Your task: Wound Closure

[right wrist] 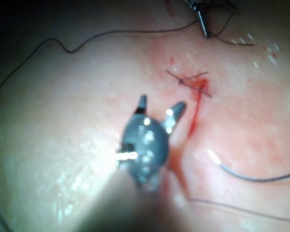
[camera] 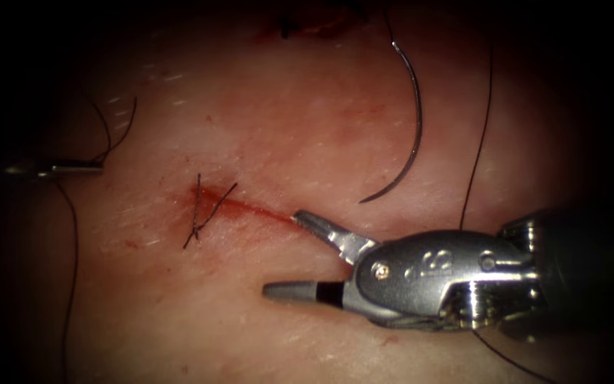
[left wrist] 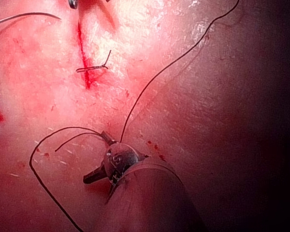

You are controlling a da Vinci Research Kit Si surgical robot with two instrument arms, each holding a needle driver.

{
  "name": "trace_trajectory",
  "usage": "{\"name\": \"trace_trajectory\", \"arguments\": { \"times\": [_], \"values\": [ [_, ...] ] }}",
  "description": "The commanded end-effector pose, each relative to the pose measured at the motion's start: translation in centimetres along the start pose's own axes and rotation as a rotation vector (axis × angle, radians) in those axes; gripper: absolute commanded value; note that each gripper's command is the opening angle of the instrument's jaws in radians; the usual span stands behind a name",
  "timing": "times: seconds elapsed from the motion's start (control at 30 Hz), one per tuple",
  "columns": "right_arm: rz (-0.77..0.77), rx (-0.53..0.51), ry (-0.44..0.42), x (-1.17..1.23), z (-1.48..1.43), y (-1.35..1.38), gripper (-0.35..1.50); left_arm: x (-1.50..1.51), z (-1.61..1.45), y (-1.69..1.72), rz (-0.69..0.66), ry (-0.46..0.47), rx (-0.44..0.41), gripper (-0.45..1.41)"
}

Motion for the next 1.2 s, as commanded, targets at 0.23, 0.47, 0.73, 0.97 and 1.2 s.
{"name": "trace_trajectory", "arguments": {
  "times": [0.23,0.47,0.73,0.97,1.2],
  "values": [
    [0.005,0.007,0.001,-0.01,0.04,-0.18,1.2,-0.34,0.24,0.2,0.02,-0.118,0.029,1.04],
    [0.006,0.009,0.0,0.0,0.02,-0.17,1.2,-0.6,-0.08,0.54,0.08,-0.242,-0.031,0.94],
    [0.006,0.009,0.0,-0.01,0.01,-0.17,1.2,-0.62,-0.77,1.02,0.072,-0.266,-0.133,0.98],
    [0.006,0.009,0.0,-0.01,0.02,-0.17,1.2,0.09,-1.43,1.19,0.022,-0.104,-0.17,0.98],
    [0.006,0.008,0.0,-0.01,0.02,-0.16,1.2,0.76,-1.88,1.91,0.016,-0.044,-0.339,0.94]
  ]
}}
